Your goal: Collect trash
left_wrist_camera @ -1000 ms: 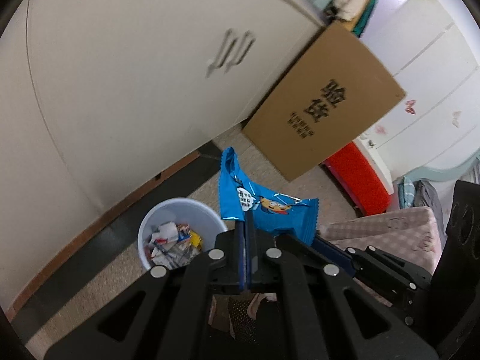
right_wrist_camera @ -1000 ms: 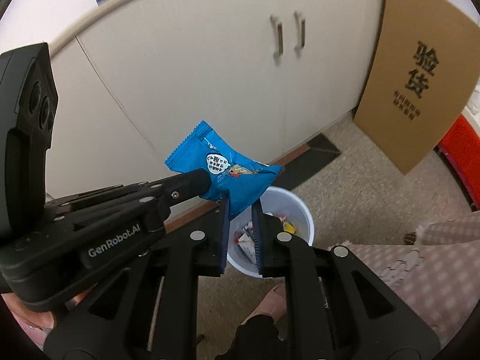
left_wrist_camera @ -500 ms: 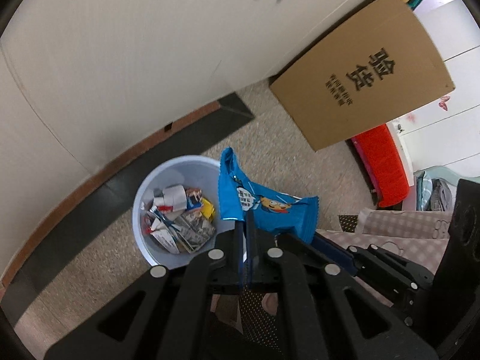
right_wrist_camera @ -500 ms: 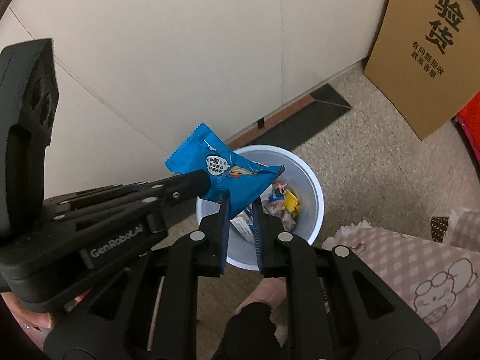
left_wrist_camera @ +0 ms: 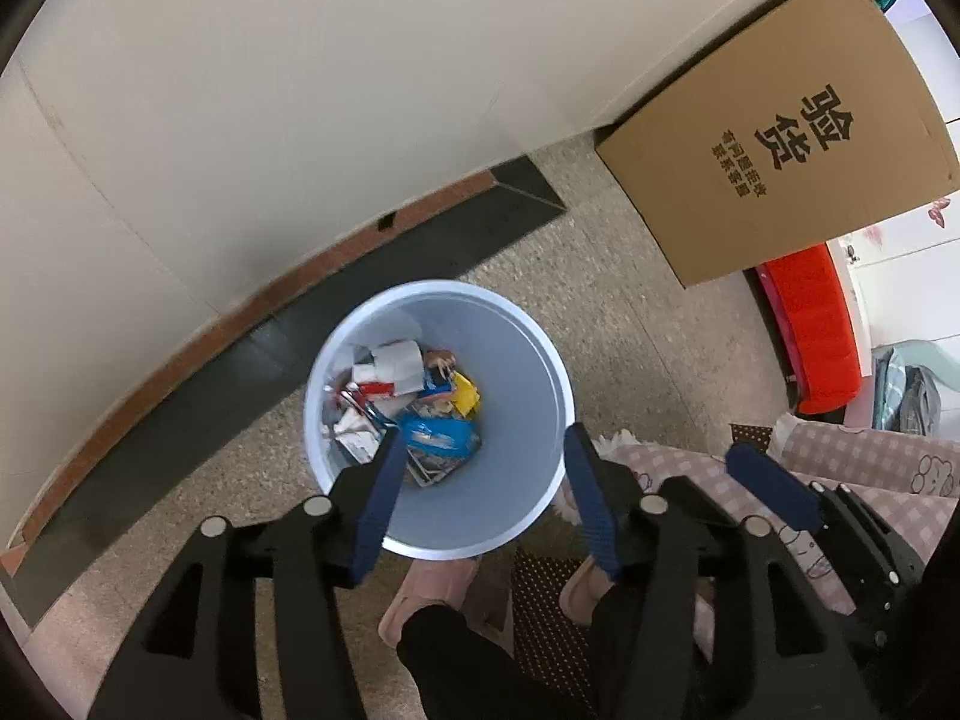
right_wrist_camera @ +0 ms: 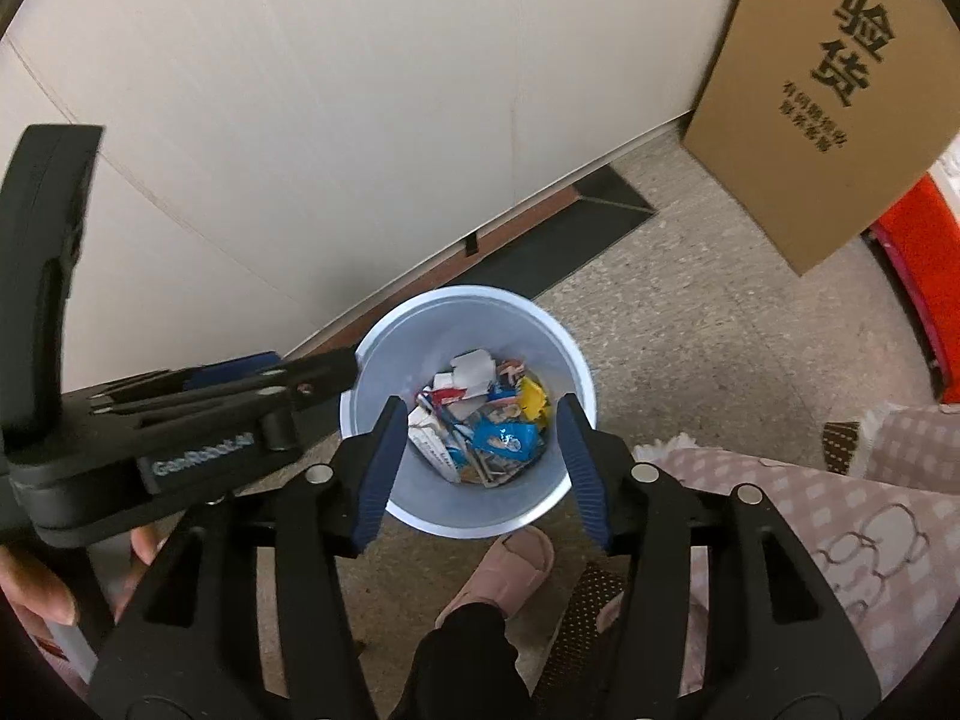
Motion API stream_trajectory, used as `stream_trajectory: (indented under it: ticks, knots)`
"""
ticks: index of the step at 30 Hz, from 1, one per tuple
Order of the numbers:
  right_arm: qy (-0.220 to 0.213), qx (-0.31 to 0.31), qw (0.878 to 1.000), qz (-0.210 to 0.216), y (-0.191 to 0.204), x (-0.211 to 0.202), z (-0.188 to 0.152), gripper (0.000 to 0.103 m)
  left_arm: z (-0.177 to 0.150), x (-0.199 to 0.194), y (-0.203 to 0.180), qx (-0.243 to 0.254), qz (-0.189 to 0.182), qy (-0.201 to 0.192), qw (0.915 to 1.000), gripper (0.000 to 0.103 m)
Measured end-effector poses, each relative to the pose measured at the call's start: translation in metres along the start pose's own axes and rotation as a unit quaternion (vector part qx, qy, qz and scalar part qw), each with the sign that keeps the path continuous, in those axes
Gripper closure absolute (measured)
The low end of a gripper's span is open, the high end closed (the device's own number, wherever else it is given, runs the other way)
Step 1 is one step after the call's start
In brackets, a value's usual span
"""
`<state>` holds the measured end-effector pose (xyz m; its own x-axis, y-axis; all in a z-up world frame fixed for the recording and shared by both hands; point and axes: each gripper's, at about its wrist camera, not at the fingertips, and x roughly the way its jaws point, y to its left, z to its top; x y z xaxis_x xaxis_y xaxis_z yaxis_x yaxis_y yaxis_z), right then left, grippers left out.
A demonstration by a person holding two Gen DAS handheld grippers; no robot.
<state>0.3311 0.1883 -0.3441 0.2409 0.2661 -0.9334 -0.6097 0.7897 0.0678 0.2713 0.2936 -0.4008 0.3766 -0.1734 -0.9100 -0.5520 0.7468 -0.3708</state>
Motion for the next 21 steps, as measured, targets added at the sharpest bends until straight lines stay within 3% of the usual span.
stream_trajectory:
  ticks: [6,13,14,17,21]
  knots:
    - [-0.042,0.025,0.999,-0.024,-0.002,-0.058,-0.003,0.049,-0.003,-0.049,-0.013,0.025,0.021,-0.038,0.9988,0.041]
    - [-0.117,0.076,0.989,-0.055,-0.004,-0.166,-0.02,0.039,-0.017,-0.134,-0.045,0.067,0.02,-0.1,0.9925,0.034]
    - [-0.125,0.083,0.987,-0.057,-0.005,-0.18,-0.024,0.035,-0.022,-0.152,-0.054,0.08,0.023,-0.114,0.9899,0.033]
    - [-0.17,0.098,0.978,-0.069,-0.006,-0.237,-0.044,0.034,-0.037,-0.192,-0.076,0.113,0.026,-0.148,0.9822,0.028]
    - [-0.214,0.129,0.965,-0.073,-0.013,-0.296,-0.072,0.025,-0.063,-0.245,-0.105,0.151,0.007,-0.191,0.9699,0.025]
